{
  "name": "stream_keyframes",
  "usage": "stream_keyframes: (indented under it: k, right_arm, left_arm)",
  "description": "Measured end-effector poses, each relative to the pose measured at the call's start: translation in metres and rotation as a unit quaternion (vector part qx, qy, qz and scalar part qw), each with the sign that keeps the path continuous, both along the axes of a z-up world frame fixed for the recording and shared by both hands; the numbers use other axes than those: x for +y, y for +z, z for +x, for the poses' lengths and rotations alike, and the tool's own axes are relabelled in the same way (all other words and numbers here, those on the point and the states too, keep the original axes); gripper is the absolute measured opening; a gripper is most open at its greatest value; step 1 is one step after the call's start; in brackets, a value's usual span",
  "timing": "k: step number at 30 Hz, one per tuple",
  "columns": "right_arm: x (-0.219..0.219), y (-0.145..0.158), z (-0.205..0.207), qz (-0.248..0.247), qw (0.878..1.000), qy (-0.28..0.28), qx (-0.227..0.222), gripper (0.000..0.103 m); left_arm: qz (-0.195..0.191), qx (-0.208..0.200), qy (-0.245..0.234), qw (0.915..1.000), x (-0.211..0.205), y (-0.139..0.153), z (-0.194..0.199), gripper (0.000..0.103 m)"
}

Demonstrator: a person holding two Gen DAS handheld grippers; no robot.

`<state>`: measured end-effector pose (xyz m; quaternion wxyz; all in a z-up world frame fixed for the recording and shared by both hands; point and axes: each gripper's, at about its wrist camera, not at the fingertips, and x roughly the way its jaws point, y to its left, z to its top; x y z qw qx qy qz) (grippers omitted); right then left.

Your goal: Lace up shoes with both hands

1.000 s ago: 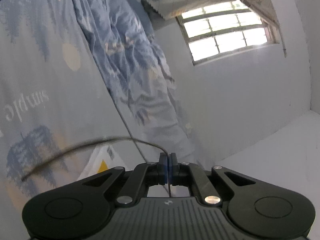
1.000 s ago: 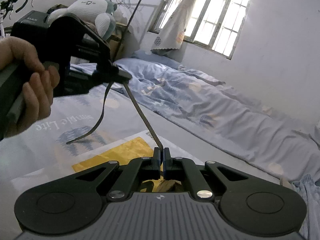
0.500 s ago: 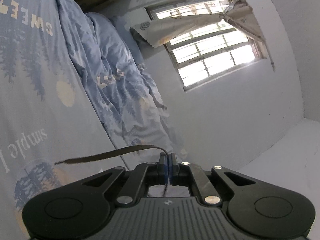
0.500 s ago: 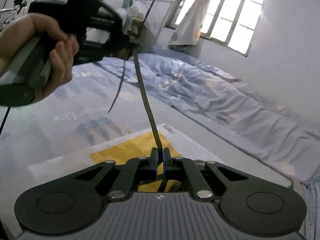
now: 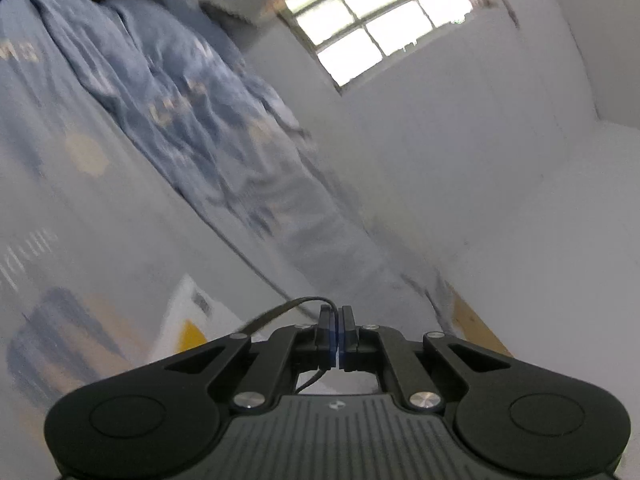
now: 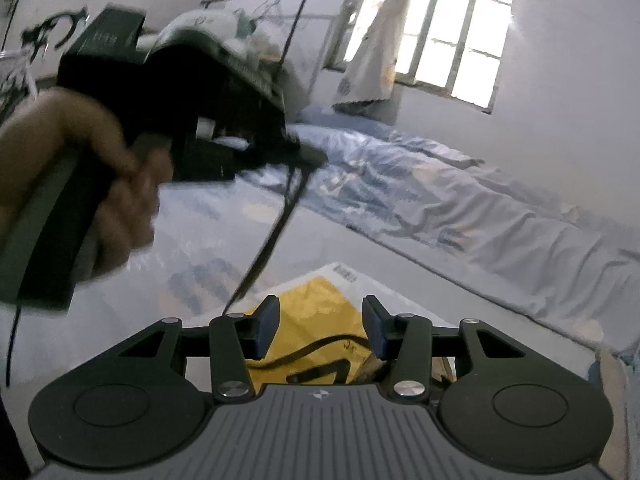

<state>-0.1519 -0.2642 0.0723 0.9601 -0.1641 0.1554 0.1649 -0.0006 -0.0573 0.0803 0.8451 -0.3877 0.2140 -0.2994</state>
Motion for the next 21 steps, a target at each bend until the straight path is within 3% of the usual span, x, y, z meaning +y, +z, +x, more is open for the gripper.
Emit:
stream_keyframes:
  k: [7, 10, 12, 17, 21]
  right_arm:
    - [-0.013, 0.013, 0.004, 0.061, 0.998, -0.026, -0.008, 0.046]
    - [-0.014, 0.014, 0.005, 0.060, 0.998, -0.034, -0.008, 0.039]
    - [-0.013, 0.015, 0.006, 0.054, 0.998, -0.039, -0.009, 0.025]
    - [-0.011, 0.013, 0.008, 0.035, 0.998, -0.054, -0.011, 0.025]
    - [-0.010, 0.012, 0.009, 0.029, 0.998, -0.062, -0.015, 0.016]
  left_arm:
    - [-0.015, 0.026, -0.076, 0.9967, -0.029, -0.016, -0.006, 0.000]
    - [-0.020, 0.031, -0.090, 0.9953, -0.034, -0.020, -0.008, 0.000]
    - [-0.024, 0.034, -0.094, 0.9947, -0.034, -0.022, -0.008, 0.000]
    - [-0.028, 0.043, -0.101, 0.9936, -0.033, -0.023, -0.007, 0.000]
    - [-0.037, 0.056, -0.108, 0.9918, -0.033, -0.027, -0.005, 0.000]
